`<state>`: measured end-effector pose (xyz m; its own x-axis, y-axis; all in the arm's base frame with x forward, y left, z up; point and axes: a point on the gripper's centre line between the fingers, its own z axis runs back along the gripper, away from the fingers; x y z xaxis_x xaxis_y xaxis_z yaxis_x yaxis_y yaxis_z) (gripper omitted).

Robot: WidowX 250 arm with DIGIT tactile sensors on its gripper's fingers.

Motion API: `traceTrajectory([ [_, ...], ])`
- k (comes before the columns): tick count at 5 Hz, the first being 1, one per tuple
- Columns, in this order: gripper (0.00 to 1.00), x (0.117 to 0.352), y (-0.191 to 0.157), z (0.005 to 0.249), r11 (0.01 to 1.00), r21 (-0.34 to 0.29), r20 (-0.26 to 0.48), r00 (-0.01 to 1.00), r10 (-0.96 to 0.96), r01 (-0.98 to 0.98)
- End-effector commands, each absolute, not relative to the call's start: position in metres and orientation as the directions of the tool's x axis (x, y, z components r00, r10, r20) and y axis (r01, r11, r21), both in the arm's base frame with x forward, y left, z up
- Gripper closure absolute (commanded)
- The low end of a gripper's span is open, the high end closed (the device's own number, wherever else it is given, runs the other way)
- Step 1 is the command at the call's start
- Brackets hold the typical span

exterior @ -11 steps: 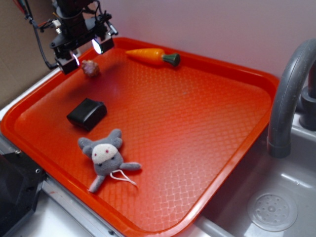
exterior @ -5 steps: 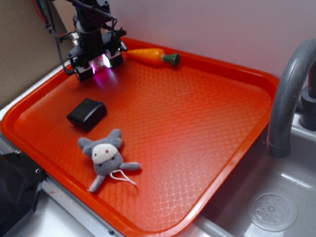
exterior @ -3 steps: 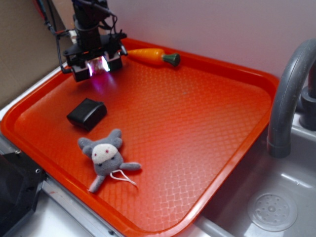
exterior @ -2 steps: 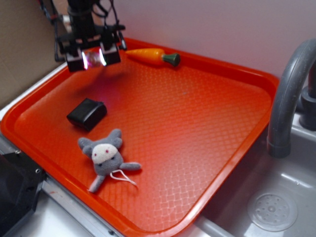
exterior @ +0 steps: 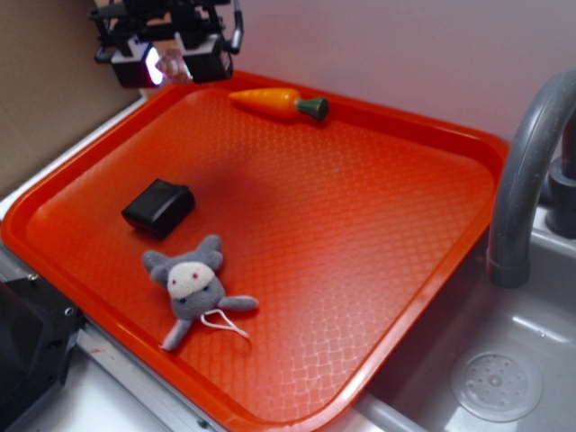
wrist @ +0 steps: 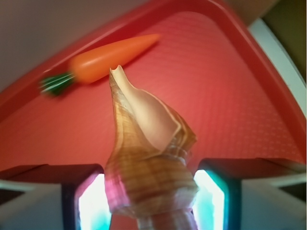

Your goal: Grab the shell.

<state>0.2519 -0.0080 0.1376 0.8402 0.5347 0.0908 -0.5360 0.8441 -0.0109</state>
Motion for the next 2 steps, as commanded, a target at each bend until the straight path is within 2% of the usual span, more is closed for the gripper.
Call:
traceTrajectory([
  [1,1.0,0.2311,-0.0205,0.2169,0.899,-0.102,0.189,0.879,0.437,-0.425],
  [2,1.0,0.2384,-0.0182,0.2207,0.889,-0.122,0.13,0.881,0.455,-0.442],
])
